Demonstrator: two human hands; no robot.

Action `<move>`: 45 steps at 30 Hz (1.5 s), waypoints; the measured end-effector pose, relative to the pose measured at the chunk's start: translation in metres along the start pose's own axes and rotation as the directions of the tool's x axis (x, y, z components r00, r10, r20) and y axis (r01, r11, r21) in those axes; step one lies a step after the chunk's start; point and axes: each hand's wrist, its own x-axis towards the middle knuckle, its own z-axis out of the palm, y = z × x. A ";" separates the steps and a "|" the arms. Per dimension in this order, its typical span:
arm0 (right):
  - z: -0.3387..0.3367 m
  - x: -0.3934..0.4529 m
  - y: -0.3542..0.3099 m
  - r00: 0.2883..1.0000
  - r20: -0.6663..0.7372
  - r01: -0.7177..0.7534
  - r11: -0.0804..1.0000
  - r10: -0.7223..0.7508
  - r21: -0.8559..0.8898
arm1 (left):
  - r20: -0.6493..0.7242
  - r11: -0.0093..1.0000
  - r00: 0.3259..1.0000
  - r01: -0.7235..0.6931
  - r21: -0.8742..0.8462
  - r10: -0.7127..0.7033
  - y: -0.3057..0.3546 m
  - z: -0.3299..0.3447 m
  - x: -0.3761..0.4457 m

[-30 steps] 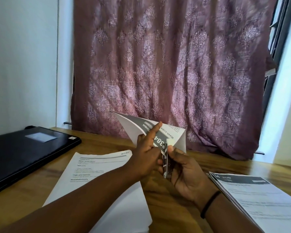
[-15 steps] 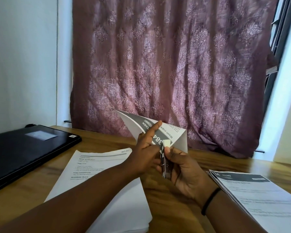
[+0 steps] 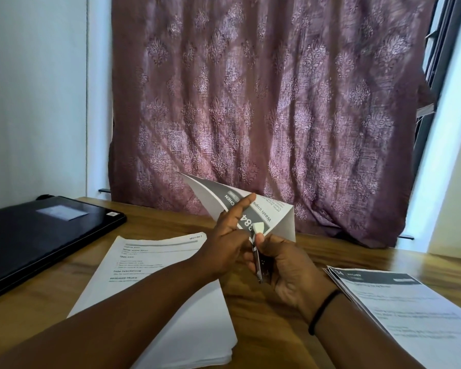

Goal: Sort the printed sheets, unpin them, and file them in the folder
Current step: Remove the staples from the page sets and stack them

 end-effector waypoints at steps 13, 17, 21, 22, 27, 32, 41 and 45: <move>-0.058 0.003 -0.044 0.998 0.052 -0.039 0.997 0.043 -0.062 | -0.226 0.986 0.965 0.109 -0.123 -0.135 0.028 -0.032 0.020; -0.095 -0.003 -0.059 0.997 0.040 -0.066 0.997 0.068 -0.050 | -0.080 0.925 0.941 0.303 -0.227 -0.328 0.044 -0.075 0.023; -0.123 -0.001 -0.058 0.999 -0.050 0.007 0.991 0.000 0.133 | 0.068 0.828 0.858 0.510 -0.233 -0.510 0.037 -0.128 0.017; -0.127 0.000 -0.055 0.992 -0.124 0.061 0.981 -0.038 0.187 | 0.087 0.802 0.829 0.557 -0.218 -0.552 0.033 -0.140 0.014; -0.123 -0.003 -0.049 0.883 -0.459 0.146 0.987 -0.097 0.072 | -0.216 0.518 0.685 0.686 0.510 -0.696 0.003 -0.159 0.004; -0.093 0.003 -0.031 0.849 -0.462 -0.119 0.760 -0.256 -0.639 | -0.280 0.595 0.908 0.415 0.688 -0.311 -0.002 -0.137 0.018; -0.085 0.001 -0.026 0.968 -0.246 -0.219 0.638 0.049 -0.738 | -0.284 0.974 0.944 0.202 0.107 -0.165 -0.003 -0.094 0.032; -0.114 0.009 -0.034 0.916 -0.358 -0.201 0.566 -0.180 -0.800 | -0.189 0.820 0.969 0.238 0.521 -0.161 -0.010 -0.073 0.020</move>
